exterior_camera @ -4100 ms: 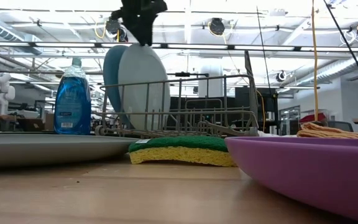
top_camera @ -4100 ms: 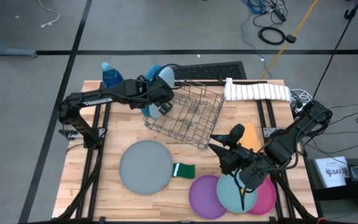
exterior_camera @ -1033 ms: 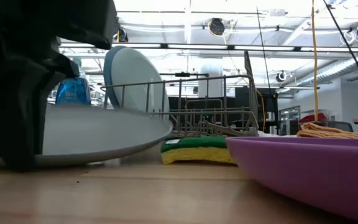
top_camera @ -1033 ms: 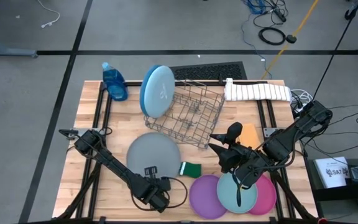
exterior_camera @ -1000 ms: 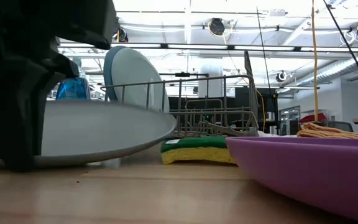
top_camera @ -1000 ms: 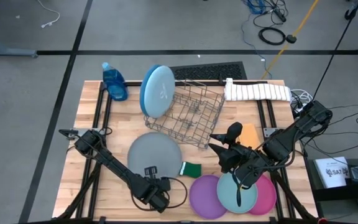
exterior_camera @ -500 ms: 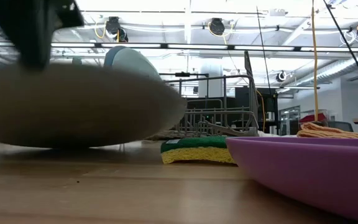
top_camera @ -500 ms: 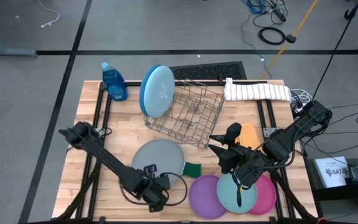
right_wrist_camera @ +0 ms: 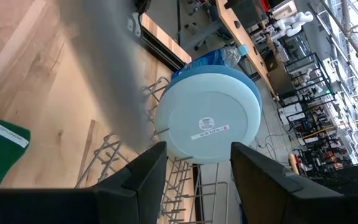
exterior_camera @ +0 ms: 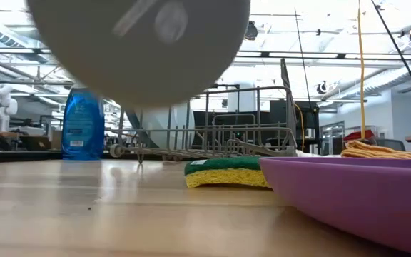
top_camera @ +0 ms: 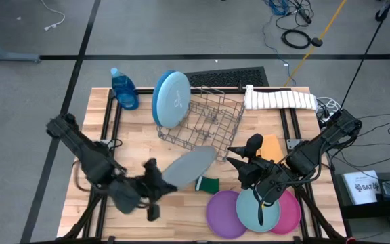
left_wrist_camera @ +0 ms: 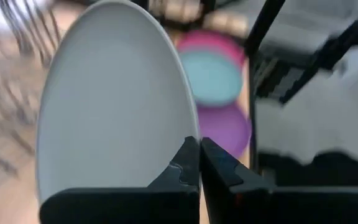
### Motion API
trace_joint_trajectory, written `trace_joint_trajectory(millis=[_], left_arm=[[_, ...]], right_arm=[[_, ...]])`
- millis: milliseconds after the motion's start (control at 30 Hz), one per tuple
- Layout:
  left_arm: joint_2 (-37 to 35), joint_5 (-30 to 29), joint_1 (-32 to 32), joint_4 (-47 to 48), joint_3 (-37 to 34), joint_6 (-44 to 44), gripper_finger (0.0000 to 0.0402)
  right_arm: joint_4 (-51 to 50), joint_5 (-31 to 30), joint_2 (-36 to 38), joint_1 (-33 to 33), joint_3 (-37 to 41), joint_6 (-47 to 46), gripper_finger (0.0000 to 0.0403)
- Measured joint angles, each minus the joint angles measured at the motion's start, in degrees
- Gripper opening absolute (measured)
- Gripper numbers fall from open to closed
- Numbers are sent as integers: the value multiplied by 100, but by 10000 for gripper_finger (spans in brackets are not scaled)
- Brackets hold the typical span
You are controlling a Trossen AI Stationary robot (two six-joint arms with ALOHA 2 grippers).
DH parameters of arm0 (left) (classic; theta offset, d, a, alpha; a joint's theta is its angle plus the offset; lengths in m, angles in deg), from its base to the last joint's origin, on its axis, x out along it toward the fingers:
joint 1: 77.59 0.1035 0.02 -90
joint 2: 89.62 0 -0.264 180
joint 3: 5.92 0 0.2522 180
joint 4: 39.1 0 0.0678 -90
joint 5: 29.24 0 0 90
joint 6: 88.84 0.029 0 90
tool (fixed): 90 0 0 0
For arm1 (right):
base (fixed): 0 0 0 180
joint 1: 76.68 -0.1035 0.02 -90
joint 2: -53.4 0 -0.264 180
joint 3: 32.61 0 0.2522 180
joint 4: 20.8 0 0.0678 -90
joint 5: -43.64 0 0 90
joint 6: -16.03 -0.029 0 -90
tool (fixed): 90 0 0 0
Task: Sort dishes
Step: Put the grey plate in the dish rack
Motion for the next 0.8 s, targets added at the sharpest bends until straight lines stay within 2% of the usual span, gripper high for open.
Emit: trace_joint_trajectory(millis=[167, 433, 600, 800], left_arm=[[-561, -654, 97, -485, 7, 955, 0], [-828, -941, 847, -725, 6, 1661, 0], [-793, -176, 1456, -1569, -177, 2261, 0], [-797, 608, 2220, -2310, -406, 2430, 1]], right_arm=[[-1, -1, 0, 0, 0, 2, 171], [14, -2, 0, 0, 0, 21, 171], [34, -2, 0, 0, 0, 38, 171], [35, 2, 0, 0, 0, 39, 171]])
